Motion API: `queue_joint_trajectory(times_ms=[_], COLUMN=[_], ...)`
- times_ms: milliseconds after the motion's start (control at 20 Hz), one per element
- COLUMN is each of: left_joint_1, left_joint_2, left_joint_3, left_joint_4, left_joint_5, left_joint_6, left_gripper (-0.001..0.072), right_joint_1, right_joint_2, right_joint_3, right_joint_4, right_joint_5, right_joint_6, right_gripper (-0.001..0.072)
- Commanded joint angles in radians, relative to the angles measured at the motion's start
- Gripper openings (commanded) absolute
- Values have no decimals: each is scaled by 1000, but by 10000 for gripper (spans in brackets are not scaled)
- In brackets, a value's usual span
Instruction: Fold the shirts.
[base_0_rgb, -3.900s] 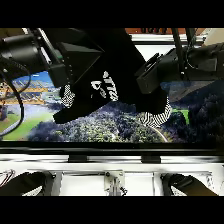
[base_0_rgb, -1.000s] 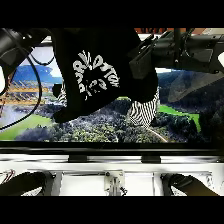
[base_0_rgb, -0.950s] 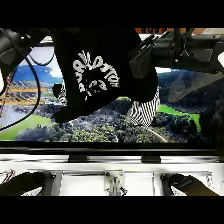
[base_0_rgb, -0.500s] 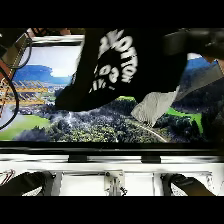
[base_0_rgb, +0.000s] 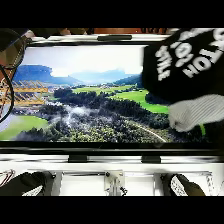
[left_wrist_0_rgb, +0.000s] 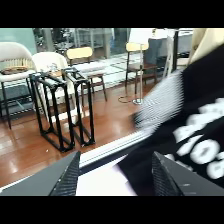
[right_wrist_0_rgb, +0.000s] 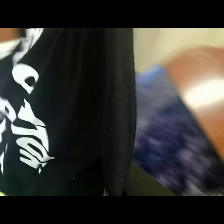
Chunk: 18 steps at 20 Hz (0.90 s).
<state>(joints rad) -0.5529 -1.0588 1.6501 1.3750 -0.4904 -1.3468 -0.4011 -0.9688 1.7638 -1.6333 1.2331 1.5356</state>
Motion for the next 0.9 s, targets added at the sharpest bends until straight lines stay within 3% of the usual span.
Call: queue_joint_trajectory(times_ms=[0, 300, 850], left_joint_1=[26, 36, 36], left_joint_2=[1, 1, 1], left_joint_3=[0, 0, 0], left_joint_4=[-1, -2, -2], left_joint_5=[-11, -14, -63], left_joint_6=[0, 0, 0], left_gripper=[554, 553, 553], right_joint_1=[-149, -277, -440], right_joint_2=[42, 45, -66], right_joint_3=[1, 1, 1], right_joint_4=[-37, -117, -124], right_joint_5=[51, -20, -273], right_joint_6=[-47, -37, 180], right_gripper=[60, 60, 59])
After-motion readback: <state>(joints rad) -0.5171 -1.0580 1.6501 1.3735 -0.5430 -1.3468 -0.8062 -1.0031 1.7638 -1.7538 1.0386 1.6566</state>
